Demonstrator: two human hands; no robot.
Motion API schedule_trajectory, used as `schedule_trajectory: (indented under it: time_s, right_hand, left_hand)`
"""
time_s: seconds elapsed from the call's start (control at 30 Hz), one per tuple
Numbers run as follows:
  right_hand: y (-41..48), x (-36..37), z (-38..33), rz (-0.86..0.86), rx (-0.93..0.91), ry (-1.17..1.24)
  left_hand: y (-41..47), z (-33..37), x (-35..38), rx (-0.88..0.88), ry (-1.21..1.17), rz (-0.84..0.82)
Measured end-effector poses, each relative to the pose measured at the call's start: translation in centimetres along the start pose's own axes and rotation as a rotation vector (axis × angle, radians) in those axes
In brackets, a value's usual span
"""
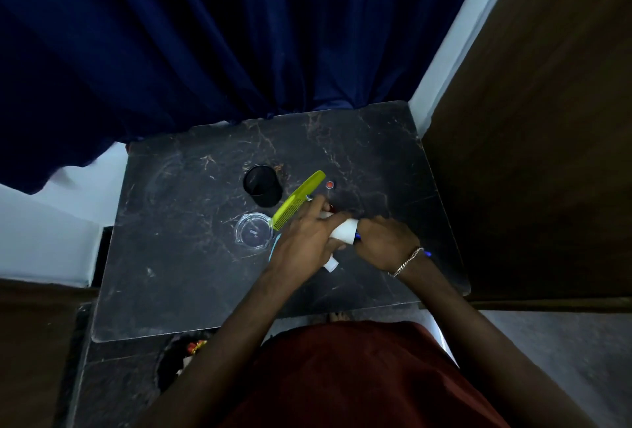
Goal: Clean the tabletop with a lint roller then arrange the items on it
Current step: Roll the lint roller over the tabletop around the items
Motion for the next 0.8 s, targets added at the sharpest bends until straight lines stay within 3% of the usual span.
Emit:
schedule_trajectory:
  time_s: [0.17,0.3,0.53,0.67,0.8]
  right_hand:
    - [-0.3,-0.2,-1.5,0.018,-0.031,0.027]
    - [-0.8,-0.1,-3.2,-0.055,-0.134,0.205]
    - [-1.8,0.4,-5.6,0.000,-0.173,0.058]
    - [-2.7,1.0,-7.8,0.063,-0.246,0.270]
    - [-2.6,3.4,-8.3,0.026,-0.196,0.498]
  left_hand:
    - [-1.1,-1.7,-0.4,-0.012,-0.063,-0.006]
    - [-2.2,-3.5,-1.1,-0.018,-0.053,0.019]
    - [-4.7,-5.9,-2.9,0.050,0.042,0.092]
    - [-6.1,-7.0,-3.2,0.069,0.041,0.098]
    - [-8.0,-8.6,-3.6,0.038,0.005,0.107]
Point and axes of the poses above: each hand's wrist, its own y-axis towards the middle knuckle, its own x-axis out of the palm, z = x × y, the point moved 9 cm from there along y, towards the middle knuckle, and after that the axes turned 10 degrees about -z, right-handed, at the moved point
